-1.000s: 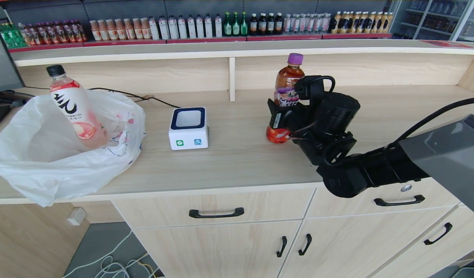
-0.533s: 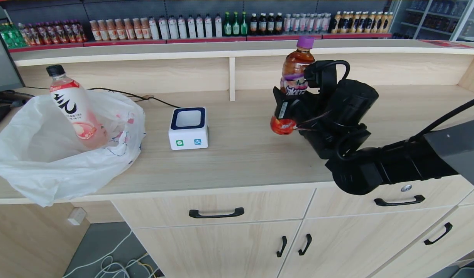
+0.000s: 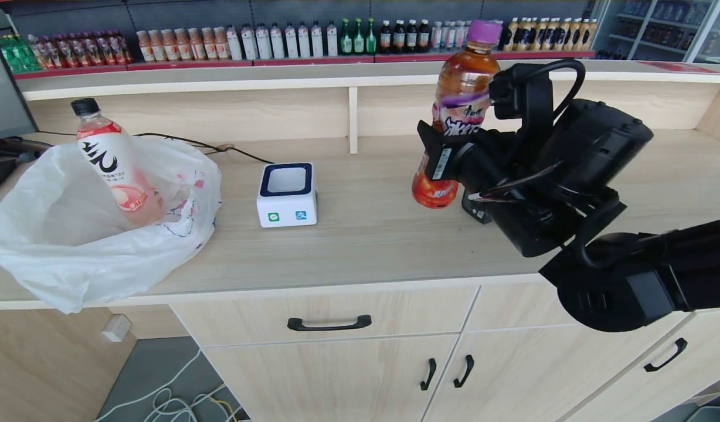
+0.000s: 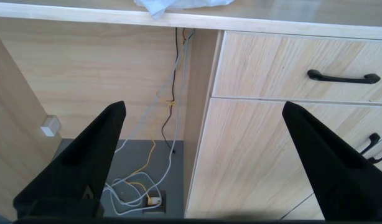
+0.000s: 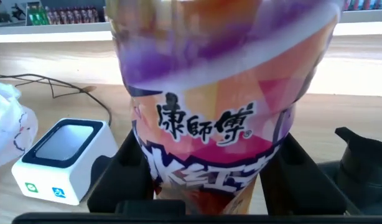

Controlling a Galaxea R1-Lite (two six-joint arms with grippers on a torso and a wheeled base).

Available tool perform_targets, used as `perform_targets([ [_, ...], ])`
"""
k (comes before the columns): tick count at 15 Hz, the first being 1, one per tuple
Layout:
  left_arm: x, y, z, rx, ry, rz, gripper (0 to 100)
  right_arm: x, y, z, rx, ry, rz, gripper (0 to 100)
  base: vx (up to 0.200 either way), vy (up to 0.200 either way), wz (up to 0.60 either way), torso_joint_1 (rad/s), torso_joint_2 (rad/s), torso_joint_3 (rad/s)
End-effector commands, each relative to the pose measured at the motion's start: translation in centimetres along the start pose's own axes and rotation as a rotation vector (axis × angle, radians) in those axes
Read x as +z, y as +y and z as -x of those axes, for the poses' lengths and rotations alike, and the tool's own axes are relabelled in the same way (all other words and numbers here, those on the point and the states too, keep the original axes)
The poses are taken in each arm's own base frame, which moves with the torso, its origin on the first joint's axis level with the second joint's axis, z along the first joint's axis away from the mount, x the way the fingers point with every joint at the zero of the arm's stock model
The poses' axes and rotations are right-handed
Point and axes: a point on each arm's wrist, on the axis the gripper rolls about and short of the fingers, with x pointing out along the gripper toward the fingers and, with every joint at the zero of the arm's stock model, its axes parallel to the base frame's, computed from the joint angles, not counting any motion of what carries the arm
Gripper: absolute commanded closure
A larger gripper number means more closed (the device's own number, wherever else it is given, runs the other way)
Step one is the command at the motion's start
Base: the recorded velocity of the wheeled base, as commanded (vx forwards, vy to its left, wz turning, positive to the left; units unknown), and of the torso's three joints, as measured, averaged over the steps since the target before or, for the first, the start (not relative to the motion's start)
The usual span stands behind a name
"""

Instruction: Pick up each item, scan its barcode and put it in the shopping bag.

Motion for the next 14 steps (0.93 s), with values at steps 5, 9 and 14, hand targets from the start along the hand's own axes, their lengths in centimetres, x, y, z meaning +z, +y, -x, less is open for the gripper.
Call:
perform_targets([
  [5, 0.0, 0.0, 0.0, 0.0, 0.0, 0.001, 0, 4.4, 0.8, 7.3, 0.124, -0.017, -0.043, 100, 0.0, 0.0, 0.0, 0.0, 0.0, 0.0],
  [9, 0.0, 0.0, 0.0, 0.0, 0.0, 0.001, 0, 5.1, 0.0, 11.0, 0.243, -0.011, -0.05, 100, 0.0, 0.0, 0.0, 0.0, 0.0, 0.0],
  [14, 0.0, 0.0, 0.0, 0.0, 0.0, 0.001, 0, 5.1, -1.3, 14.1, 0.346, 0.01, -0.128, 100, 0.0, 0.0, 0.0, 0.0, 0.0, 0.0],
])
